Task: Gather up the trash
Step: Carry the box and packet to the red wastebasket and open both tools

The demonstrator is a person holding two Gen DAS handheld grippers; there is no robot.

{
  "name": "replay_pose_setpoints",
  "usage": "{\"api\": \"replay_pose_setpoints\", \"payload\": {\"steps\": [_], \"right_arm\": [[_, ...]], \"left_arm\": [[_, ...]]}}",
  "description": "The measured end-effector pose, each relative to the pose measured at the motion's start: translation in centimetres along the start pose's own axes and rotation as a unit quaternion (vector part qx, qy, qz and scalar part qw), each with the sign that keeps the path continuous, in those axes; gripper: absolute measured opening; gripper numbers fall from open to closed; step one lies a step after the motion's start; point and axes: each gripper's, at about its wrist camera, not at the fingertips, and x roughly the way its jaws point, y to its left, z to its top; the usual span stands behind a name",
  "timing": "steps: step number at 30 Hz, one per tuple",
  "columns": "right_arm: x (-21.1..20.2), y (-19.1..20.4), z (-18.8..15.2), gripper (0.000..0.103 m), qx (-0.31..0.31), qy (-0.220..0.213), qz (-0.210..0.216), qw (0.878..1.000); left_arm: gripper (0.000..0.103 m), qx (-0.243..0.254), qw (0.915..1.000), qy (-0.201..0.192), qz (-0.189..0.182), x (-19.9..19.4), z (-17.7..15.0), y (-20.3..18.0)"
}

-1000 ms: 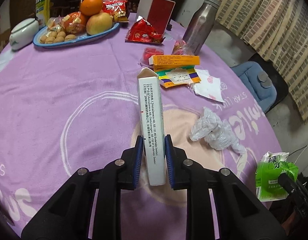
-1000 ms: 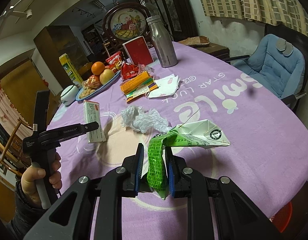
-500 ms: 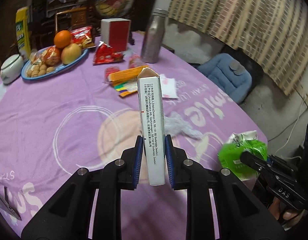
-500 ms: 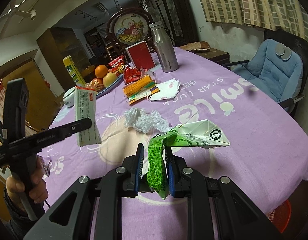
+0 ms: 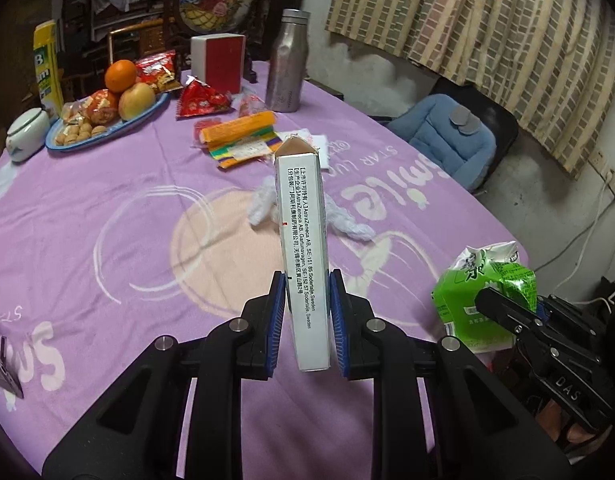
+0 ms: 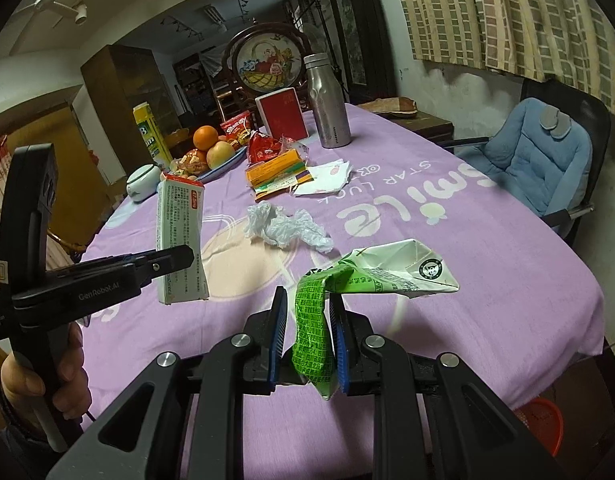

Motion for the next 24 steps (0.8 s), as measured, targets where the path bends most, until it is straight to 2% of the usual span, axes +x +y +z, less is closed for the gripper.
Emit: {"api": "replay_pose_setpoints", "payload": {"steps": [7,13,19,24], "right_arm": [[-3.5,-3.4,-1.7,0.021,0.026,-0.026,-0.017,0.999],[-7.3,-8.7,-4.6,0.021,0.070,-0.040,-0.064,0.995],[-10.6,-15.2,-9.3,0.021,0.135,-0.038,-0.124,0.982],[-10.2,-20.0,-13.8,0.021,0.184,0.002,-0.163,0.969]], "left_arm": [[0.023,0.041,0.9989,-0.002,-0.025,-0.6,-0.7,-4.3],[0.023,0.110,0.9910,-0.004,-0.075,-0.2,-2.1,-11.1],[0.024,0.202,0.9708,0.010,-0.129,1.1,-4.9,-19.0],[0.024,0.256,0.9512,0.052,-0.164,3.3,-7.8,-24.3]]}}
